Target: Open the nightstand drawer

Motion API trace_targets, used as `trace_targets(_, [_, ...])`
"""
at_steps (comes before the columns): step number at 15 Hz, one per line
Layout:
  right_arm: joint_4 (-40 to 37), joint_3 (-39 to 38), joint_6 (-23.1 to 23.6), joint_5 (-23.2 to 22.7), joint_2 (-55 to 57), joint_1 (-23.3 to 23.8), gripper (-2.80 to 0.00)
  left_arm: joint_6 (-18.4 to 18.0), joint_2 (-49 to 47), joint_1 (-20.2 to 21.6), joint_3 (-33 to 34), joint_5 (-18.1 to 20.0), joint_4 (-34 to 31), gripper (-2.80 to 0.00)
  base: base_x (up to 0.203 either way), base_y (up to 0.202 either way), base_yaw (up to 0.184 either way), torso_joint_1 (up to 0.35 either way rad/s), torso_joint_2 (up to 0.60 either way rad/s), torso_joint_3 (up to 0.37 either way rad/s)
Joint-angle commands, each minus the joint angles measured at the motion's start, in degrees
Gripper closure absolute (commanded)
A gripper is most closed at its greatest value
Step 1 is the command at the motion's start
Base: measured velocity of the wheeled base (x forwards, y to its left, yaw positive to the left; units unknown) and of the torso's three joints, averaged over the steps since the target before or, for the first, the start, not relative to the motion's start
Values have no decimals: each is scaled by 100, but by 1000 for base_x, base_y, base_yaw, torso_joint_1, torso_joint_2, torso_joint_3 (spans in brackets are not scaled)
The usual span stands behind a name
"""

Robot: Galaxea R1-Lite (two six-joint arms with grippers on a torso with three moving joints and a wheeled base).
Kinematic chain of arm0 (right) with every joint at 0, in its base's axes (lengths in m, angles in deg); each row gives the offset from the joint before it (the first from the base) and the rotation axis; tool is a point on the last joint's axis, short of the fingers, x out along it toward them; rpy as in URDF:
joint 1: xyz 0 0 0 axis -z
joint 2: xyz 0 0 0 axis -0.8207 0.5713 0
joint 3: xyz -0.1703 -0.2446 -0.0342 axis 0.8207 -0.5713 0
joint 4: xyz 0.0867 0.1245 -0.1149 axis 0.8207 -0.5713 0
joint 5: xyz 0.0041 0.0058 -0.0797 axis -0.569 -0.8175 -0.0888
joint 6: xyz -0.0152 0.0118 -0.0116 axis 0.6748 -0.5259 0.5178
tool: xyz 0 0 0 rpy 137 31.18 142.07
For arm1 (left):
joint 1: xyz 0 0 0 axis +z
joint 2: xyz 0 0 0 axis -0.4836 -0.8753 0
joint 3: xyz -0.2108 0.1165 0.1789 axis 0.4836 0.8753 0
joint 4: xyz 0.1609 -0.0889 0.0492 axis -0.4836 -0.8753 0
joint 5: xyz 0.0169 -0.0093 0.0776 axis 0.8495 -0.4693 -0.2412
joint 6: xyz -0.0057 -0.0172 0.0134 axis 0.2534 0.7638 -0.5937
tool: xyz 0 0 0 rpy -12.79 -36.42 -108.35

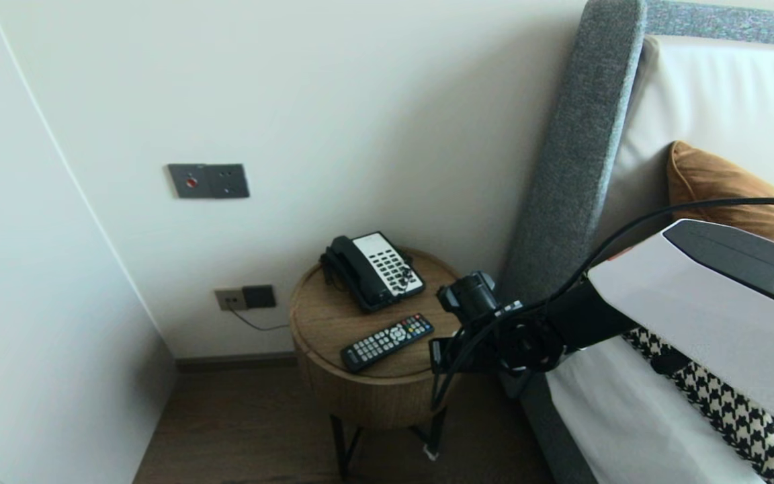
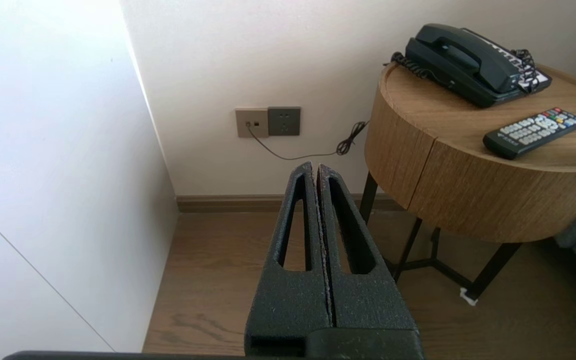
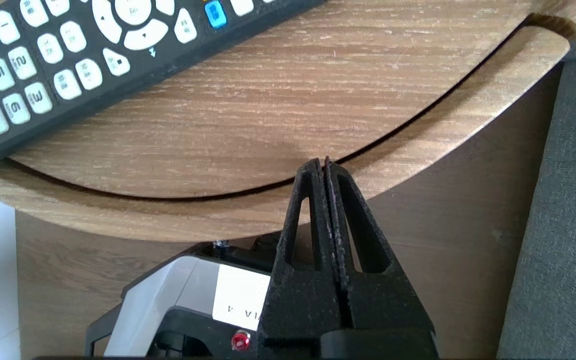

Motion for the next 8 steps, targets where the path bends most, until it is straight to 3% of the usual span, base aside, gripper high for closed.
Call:
trace_targets(1, [-8,-35,-11,4,54,4,0,4,1,2,0,-3,3,0,0,0,0,0,0,0])
trace_targets(8, [-2,-452,-2,5,-184,-154,0,4,1,2,0,-3,3,0,0,0,0,0,0,0])
